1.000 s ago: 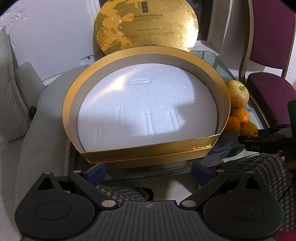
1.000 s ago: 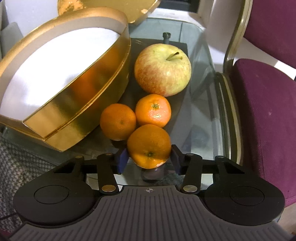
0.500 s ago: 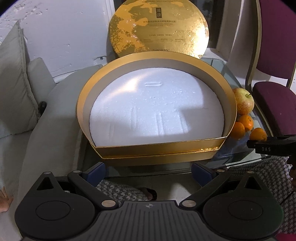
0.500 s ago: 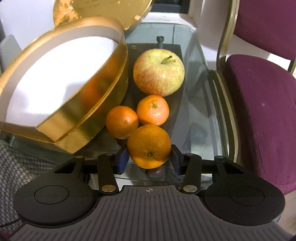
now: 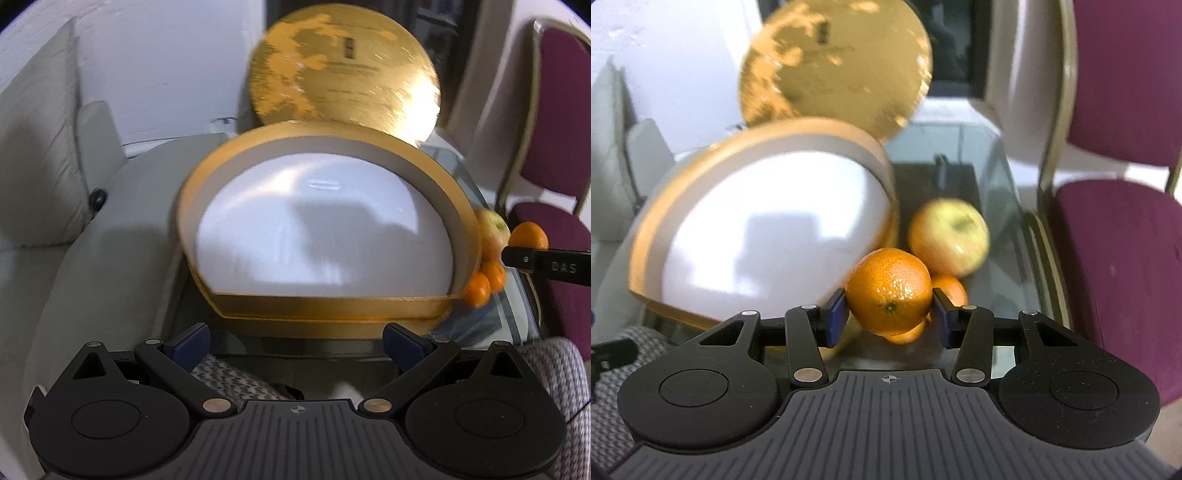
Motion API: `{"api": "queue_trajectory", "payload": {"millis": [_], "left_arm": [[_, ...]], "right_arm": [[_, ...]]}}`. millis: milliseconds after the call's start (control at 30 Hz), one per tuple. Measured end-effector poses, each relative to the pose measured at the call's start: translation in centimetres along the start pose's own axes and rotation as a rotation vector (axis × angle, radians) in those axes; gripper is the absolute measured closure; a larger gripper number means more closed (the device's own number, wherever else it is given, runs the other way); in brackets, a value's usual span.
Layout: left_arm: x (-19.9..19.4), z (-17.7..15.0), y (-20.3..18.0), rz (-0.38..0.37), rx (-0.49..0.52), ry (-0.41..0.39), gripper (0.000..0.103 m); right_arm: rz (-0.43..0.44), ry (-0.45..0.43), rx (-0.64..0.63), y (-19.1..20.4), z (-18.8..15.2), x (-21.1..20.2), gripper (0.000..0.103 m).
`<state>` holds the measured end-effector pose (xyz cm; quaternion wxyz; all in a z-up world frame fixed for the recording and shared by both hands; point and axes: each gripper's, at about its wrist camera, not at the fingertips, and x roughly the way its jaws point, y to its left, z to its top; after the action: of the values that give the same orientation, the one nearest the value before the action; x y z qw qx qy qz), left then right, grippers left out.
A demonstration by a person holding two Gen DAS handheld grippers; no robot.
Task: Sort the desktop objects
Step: 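Carry the mandarin with the right gripper into the foam box and release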
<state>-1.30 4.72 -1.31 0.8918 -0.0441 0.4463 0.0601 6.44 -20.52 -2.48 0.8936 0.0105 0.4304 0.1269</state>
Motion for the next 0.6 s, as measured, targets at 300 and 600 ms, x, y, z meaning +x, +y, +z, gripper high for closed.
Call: {"api": "queue_trajectory", "payload": {"millis": [300,600], "left_arm": [[0.3,-0.3,6.9,0.105,-0.166,-0.027,0.002],[1.0,-1.1,11.1,0.131,-0.257,-0.005,0.002]], "right_arm": [[0.101,-0.043,-0.122,7.8,2.8,-0.1,0.054],[0.18,0.113,-0.235,17.3,3.1,6.9,0.054]]}}
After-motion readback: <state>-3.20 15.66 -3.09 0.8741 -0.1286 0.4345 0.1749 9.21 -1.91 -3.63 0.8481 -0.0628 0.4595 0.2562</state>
